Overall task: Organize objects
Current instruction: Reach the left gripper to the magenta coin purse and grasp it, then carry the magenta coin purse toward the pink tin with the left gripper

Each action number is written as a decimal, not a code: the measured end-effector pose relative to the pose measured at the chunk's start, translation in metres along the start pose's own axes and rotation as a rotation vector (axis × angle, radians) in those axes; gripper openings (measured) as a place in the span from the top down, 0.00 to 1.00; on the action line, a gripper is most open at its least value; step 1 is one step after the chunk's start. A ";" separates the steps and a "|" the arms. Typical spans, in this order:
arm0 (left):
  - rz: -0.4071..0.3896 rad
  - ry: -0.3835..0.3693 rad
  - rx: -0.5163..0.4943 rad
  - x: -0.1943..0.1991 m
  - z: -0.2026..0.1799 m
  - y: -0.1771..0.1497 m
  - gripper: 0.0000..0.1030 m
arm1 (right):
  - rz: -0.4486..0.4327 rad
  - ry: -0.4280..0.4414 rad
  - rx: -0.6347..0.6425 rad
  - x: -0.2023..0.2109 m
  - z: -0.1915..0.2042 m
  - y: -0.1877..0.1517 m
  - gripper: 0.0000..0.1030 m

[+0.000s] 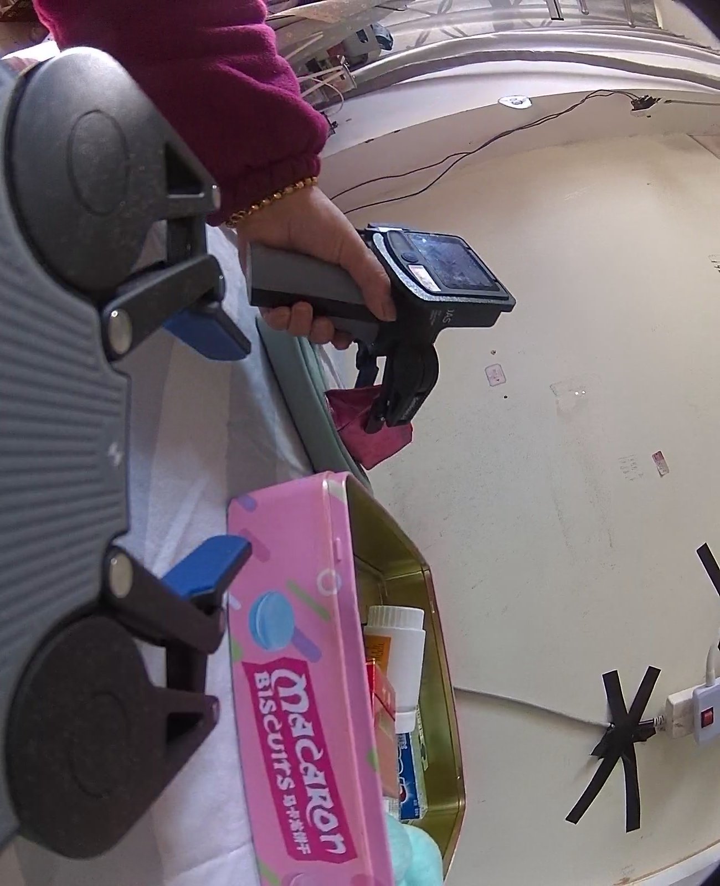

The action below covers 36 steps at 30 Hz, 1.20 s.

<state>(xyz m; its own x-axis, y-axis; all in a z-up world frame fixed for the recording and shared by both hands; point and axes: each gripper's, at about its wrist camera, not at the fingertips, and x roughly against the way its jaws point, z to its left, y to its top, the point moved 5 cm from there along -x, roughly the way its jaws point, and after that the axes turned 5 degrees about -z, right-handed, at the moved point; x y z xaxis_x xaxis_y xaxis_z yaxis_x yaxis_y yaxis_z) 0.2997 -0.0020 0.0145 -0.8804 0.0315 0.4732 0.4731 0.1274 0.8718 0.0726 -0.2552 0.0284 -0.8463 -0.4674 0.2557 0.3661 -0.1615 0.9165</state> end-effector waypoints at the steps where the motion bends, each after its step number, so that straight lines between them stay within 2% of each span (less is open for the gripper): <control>1: 0.003 -0.020 -0.002 0.008 0.002 -0.003 0.69 | -0.002 0.000 -0.001 0.001 0.000 0.000 0.30; 6: -0.011 -0.187 -0.054 0.075 0.016 -0.033 0.68 | -0.027 -0.006 -0.013 0.003 -0.002 0.002 0.29; 8: -0.037 -0.276 -0.112 0.114 0.022 -0.049 0.68 | -0.047 -0.013 -0.026 0.006 -0.004 0.004 0.27; 10: 0.005 -0.387 -0.138 0.140 0.025 -0.067 0.68 | -0.068 -0.010 -0.038 0.010 -0.006 0.005 0.24; 11: 0.032 -0.445 -0.149 0.150 0.026 -0.078 0.68 | -0.072 0.001 -0.044 0.011 -0.006 0.006 0.24; 12: 0.053 -0.484 -0.170 0.160 0.025 -0.089 0.73 | -0.073 0.019 -0.049 0.012 -0.006 0.007 0.24; 13: 0.062 -0.510 -0.197 0.167 0.023 -0.100 0.73 | -0.070 0.041 -0.051 0.013 -0.004 0.007 0.24; 15: 0.033 -0.554 -0.267 0.188 0.018 -0.114 0.73 | -0.055 0.094 -0.052 0.014 0.001 0.006 0.24; 17: 0.033 -0.615 -0.288 0.200 0.015 -0.121 0.70 | -0.024 0.147 -0.047 0.015 0.007 0.004 0.24; 19: 0.000 -0.582 -0.305 0.202 0.018 -0.123 0.64 | 0.007 0.160 -0.018 0.015 0.015 0.001 0.24; 20: -0.020 -0.539 -0.301 0.201 0.021 -0.122 0.52 | 0.022 0.160 0.011 0.014 0.019 0.000 0.24; 21: -0.033 -0.511 -0.279 0.202 0.026 -0.120 0.46 | 0.034 0.162 0.036 0.013 0.023 -0.001 0.24; 24: -0.031 -0.473 -0.150 0.210 0.047 -0.117 0.45 | 0.067 0.176 0.084 0.010 0.031 -0.001 0.24; 28: -0.026 -0.500 -0.044 0.230 0.060 -0.123 0.49 | 0.115 0.190 0.138 -0.003 0.039 0.000 0.25; 30: -0.009 -0.539 -0.027 0.237 0.056 -0.130 0.53 | 0.145 0.207 0.163 -0.010 0.041 -0.001 0.26; 33: 0.028 -0.607 -0.033 0.243 0.043 -0.142 0.54 | 0.185 0.239 0.165 -0.018 0.043 -0.004 0.32; 36: 0.028 -0.616 -0.087 0.242 0.027 -0.152 0.54 | 0.210 0.277 0.143 -0.022 0.044 -0.008 0.36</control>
<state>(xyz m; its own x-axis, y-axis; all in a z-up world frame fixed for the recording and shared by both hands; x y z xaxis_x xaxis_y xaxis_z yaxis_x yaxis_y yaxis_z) 0.0138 0.0132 -0.0070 -0.7129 0.6028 0.3583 0.4740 0.0377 0.8797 0.0716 -0.2056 0.0290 -0.6145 -0.6980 0.3677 0.4464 0.0767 0.8916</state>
